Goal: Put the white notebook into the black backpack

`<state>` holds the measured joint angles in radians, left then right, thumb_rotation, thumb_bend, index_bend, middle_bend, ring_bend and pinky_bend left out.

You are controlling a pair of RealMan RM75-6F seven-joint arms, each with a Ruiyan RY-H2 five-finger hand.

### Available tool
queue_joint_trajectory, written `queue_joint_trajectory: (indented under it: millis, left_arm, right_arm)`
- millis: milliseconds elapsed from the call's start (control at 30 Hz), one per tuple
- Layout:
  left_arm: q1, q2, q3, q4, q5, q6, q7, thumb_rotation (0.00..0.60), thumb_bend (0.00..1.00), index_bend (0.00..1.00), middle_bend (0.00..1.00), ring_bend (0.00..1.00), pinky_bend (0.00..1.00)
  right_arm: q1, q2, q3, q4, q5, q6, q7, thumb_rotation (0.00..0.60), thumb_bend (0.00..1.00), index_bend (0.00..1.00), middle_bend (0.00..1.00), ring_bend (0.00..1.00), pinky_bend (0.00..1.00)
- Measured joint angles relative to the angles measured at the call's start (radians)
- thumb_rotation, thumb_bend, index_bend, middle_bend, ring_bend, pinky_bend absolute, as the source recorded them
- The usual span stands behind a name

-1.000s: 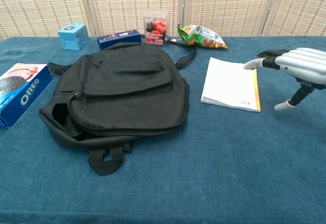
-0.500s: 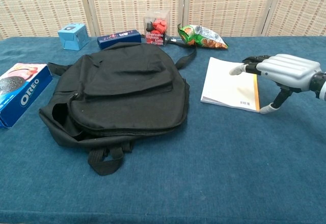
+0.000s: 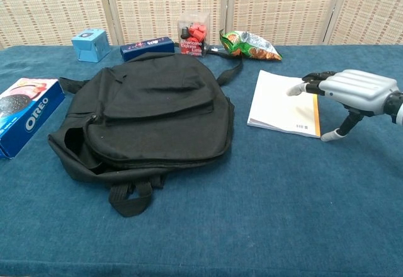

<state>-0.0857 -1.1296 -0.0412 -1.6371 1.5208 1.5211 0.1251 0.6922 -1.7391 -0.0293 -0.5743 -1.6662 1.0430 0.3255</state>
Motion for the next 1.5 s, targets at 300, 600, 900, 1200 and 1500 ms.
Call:
queue_joint_trajectory:
  millis: [300, 600, 900, 1200, 1500]
  left_arm:
    - [0.004, -0.001, 0.002, 0.002, 0.000, 0.004, -0.002, 0.600, 0.29, 0.11, 0.00, 0.04, 0.00]
    - [0.007, -0.003, 0.004, 0.007, -0.002, 0.002, -0.007, 0.600, 0.29, 0.11, 0.00, 0.04, 0.00]
    - [0.010, -0.006, 0.004, 0.013, -0.007, 0.001, -0.012, 0.600, 0.29, 0.10, 0.00, 0.04, 0.00]
    - [0.008, -0.008, 0.003, 0.020, -0.009, -0.003, -0.017, 0.600, 0.29, 0.10, 0.00, 0.04, 0.00]
    - [0.007, -0.014, 0.003, 0.025, -0.014, -0.009, -0.019, 0.600, 0.29, 0.10, 0.00, 0.04, 0.00]
  right_arm:
    - [0.019, -0.028, -0.006, 0.027, 0.000, 0.001, 0.011, 0.600, 0.19, 0.21, 0.18, 0.02, 0.08]
    - [0.048, -0.067, -0.001, 0.074, 0.004, 0.001, 0.037, 0.600, 0.39, 0.30, 0.22, 0.05, 0.08]
    - [0.086, -0.093, 0.003, 0.110, 0.012, -0.028, 0.054, 0.600, 0.42, 0.31, 0.24, 0.07, 0.08]
    - [0.111, -0.111, 0.015, 0.142, 0.031, -0.047, 0.072, 0.600, 0.43, 0.32, 0.25, 0.08, 0.08]
    - [0.137, -0.127, 0.028, 0.168, 0.049, -0.072, 0.081, 0.600, 0.44, 0.32, 0.25, 0.08, 0.08]
